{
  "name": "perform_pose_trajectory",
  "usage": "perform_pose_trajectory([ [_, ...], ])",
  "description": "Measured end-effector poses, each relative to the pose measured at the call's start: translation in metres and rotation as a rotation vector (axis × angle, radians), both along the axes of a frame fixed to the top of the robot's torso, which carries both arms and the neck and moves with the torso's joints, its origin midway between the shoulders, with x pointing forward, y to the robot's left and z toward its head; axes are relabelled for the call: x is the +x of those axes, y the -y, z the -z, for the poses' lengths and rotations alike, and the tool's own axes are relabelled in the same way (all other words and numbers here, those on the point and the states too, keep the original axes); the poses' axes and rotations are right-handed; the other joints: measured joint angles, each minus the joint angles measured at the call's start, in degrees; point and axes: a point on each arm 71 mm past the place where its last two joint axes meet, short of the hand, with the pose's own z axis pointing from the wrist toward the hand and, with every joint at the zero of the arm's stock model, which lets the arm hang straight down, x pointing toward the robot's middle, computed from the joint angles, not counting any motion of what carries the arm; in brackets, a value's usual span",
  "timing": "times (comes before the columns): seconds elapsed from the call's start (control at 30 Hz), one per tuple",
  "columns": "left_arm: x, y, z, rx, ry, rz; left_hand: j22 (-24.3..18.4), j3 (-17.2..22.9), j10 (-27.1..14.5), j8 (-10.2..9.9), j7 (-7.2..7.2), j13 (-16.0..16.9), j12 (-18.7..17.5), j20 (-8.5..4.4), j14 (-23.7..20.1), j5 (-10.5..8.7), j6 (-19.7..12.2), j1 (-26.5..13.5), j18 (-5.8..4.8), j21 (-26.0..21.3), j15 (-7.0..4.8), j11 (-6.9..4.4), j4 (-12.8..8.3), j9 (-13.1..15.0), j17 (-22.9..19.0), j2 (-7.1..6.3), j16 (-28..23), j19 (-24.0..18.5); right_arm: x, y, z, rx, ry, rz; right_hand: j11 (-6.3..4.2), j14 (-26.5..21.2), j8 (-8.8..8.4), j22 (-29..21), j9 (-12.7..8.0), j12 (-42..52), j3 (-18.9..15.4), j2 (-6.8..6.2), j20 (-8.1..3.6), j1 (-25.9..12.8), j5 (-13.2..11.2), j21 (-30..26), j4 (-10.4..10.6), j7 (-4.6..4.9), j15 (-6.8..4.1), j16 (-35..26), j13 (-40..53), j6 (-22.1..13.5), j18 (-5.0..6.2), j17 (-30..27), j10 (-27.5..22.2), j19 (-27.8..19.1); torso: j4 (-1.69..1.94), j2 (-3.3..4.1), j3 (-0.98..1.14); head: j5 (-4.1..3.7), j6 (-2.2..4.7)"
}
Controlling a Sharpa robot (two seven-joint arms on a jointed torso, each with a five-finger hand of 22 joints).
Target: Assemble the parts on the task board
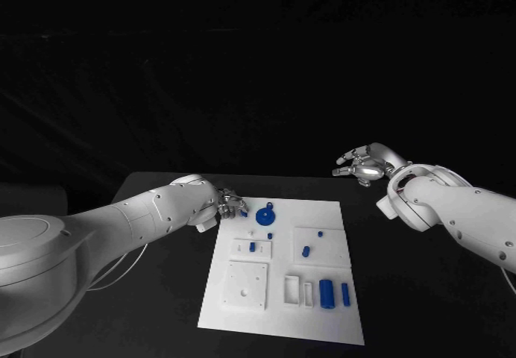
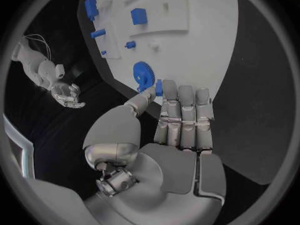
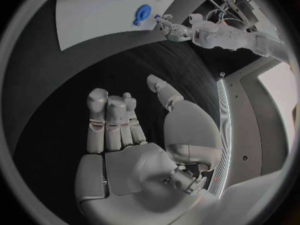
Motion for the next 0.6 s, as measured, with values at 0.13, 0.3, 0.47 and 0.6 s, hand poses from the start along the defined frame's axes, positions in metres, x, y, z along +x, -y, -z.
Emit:
perform_pose_trajectory([
  [0.13,-0.008,-0.002,-0.003,-0.022,0.035,0.0,0.3,0.1,1.5,0.8,-0.31,1.9,2.8,-0.76,2.1,3.62,1.2,-0.1,-0.01,1.8,-1.34,-0.44,-0.9,0.0,1.1,-1.25,2.4,2.4,0.0,0.005,0.0,-0.002,0.0,0.006,0.0,0.0,0.0,0.0,0.0,0.0,0.0,0.0,-0.13,0.0,0.2,0.0,0.0,0.0,0.0,0.0,0.0,0.0,0.01,0.0,0.0,0.2,0.04,-0.02,-0.03,0.03,0.01],
  [0.3,-0.02,-0.012,-0.007,-0.044,0.084,-0.016,0.3,-0.1,2.6,0.8,-0.6,3.9,5.5,-1.43,3.4,5.46,2.3,0.0,-0.01,3.4,-2.23,-1.02,-1.0,0.0,2.1,-2.06,4.3,4.2,-0.001,0.009,0.0,-0.003,0.0,0.011,0.0,0.0,0.0,0.0,0.0,0.0,0.0,0.0,-0.1,0.0,0.5,-0.2,0.0,-0.01,0.0,0.0,-0.1,0.0,0.0,0.0,0.0,0.3,0.07,-0.03,-0.04,0.22,0.0],
  [0.47,-0.034,-0.015,-0.011,-0.061,0.13,-0.014,0.3,-0.3,3.0,0.8,-0.55,5.1,7.5,-1.75,3.8,6.44,2.7,0.6,0.0,4.8,-2.34,-0.97,-1.3,0.0,2.7,-2.67,5.9,6.0,-0.003,0.011,-0.001,-0.004,0.0,0.011,0.0,0.0,0.0,0.0,0.0,0.0,0.0,0.0,-0.09,0.0,0.9,-0.2,0.0,-0.1,0.0,0.0,-0.2,-0.1,0.0,0.0,0.0,0.3,0.13,-0.08,-0.03,0.34,-0.08],
  [0.6,-0.044,-0.013,-0.014,-0.066,0.16,-0.003,0.3,-0.3,3.2,0.8,-0.6,6.2,9.3,-2.08,3.9,7.0,2.9,0.8,-0.01,6.2,-2.36,-0.95,-1.3,0.0,3.2,-3.04,7.1,6.7,-0.003,0.012,-0.001,-0.003,0.0,0.011,0.0,0.0,0.0,0.0,0.0,0.0,0.0,0.0,-0.09,0.0,0.9,-0.2,0.0,-0.1,0.0,0.0,-0.1,-0.1,-0.01,0.0,0.0,0.3,0.27,-0.15,-0.01,0.35,-0.23],
])
